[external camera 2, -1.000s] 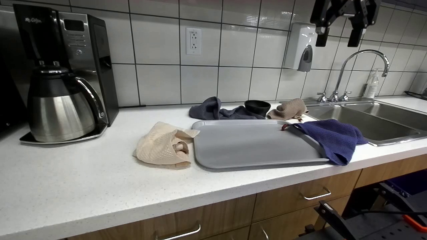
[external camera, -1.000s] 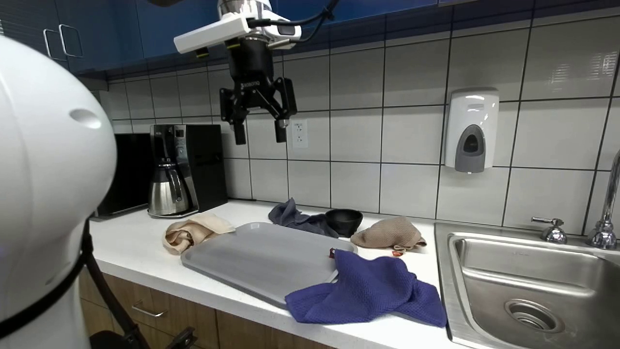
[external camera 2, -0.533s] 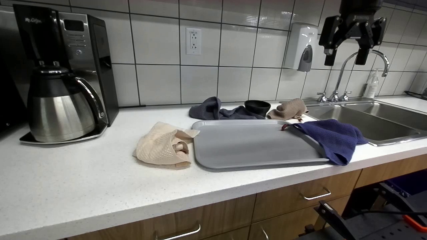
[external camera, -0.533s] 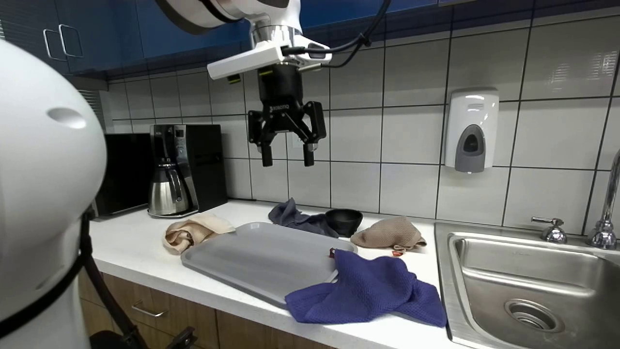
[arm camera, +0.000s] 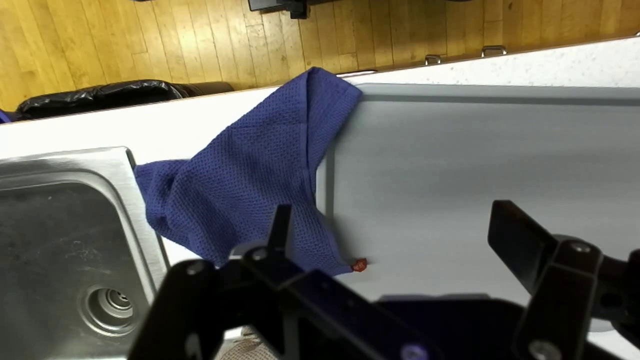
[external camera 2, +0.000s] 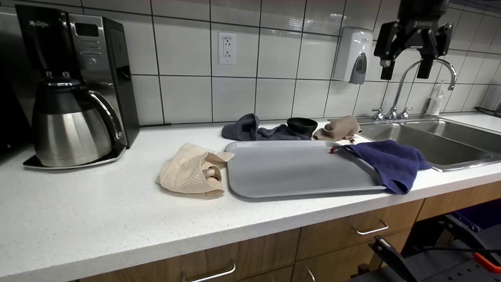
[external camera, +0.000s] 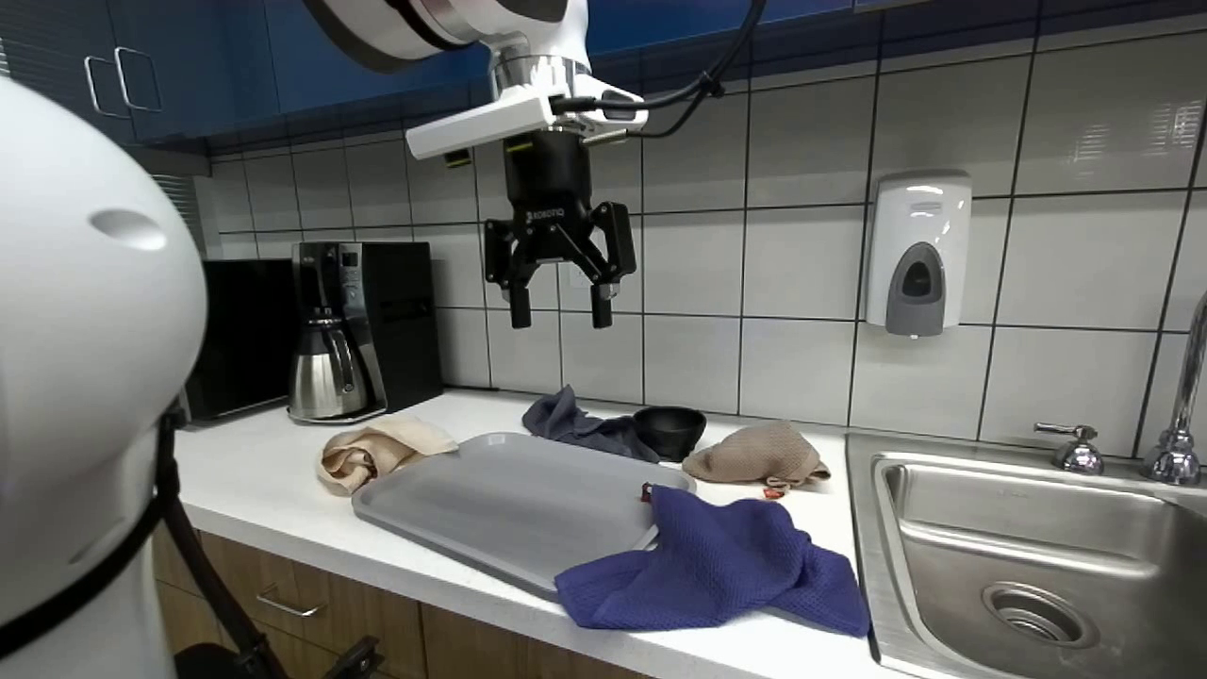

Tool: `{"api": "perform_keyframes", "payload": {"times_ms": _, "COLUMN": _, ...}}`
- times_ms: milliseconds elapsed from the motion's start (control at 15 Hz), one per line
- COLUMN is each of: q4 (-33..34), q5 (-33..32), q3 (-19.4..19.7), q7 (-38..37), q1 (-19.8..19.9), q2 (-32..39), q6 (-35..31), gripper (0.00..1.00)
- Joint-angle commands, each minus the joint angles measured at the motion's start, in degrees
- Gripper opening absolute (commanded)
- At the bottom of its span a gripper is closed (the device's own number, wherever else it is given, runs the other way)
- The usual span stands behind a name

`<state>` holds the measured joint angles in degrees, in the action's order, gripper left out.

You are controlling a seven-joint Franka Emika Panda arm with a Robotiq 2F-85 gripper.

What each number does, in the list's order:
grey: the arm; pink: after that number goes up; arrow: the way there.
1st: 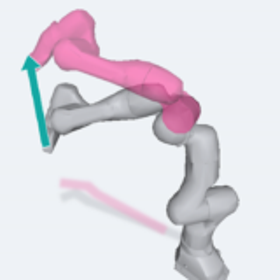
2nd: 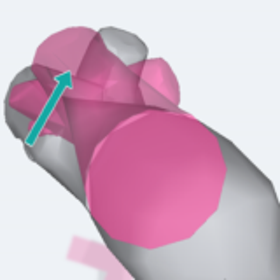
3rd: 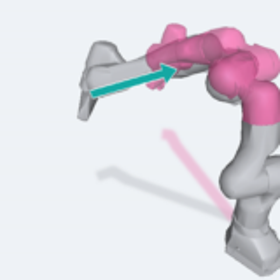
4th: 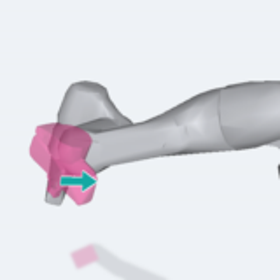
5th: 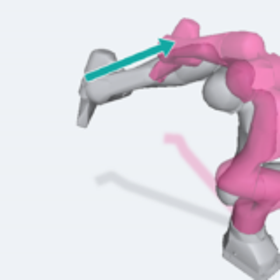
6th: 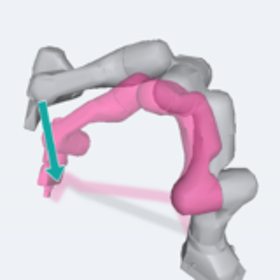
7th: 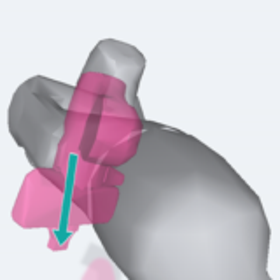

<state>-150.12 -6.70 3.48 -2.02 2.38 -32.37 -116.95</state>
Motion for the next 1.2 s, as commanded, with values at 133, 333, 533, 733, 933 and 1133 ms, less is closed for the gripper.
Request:
{"api": "perform_keyframes", "payload": {"times_ms": 133, "q4": 0.1, "q5": 0.4, "q3": -0.6, "q7": 0.3, "q1": 0.6, "q2": 0.0, "q6": 0.1, "gripper": 1.00}}
{"api": "perform_keyframes", "payload": {"times_ms": 333, "q4": 0.1, "q5": 0.4, "q3": -0.6, "q7": 0.3, "q1": 0.6, "q2": 0.0, "q6": 0.1, "gripper": 1.00}}
{"api": "perform_keyframes", "payload": {"times_ms": 533, "q4": -0.9, "q5": -0.2, "q3": -0.5, "q7": 0.6, "q1": 0.8, "q2": 0.5, "q6": -0.9, "gripper": 1.00}}
{"api": "perform_keyframes", "payload": {"times_ms": 733, "q4": -2.1, "q5": -1.1, "q3": 0.3, "q7": 2.0, "q1": 1.2, "q2": 1.7, "q6": -2.4, "gripper": 1.00}}
{"api": "perform_keyframes", "payload": {"times_ms": 933, "q4": -2.8, "q5": -2.7, "q3": 1.7, "q7": 5.4, "q1": 1.7, "q2": 3.9, "q6": -4.9, "gripper": 1.00}}
{"api": "perform_keyframes", "payload": {"times_ms": 1133, "q4": -2.9, "q5": -4.4, "q3": 3.5, "q7": 9.4, "q1": 2.3, "q2": 6.8, "q6": -7.8, "gripper": 1.00}}
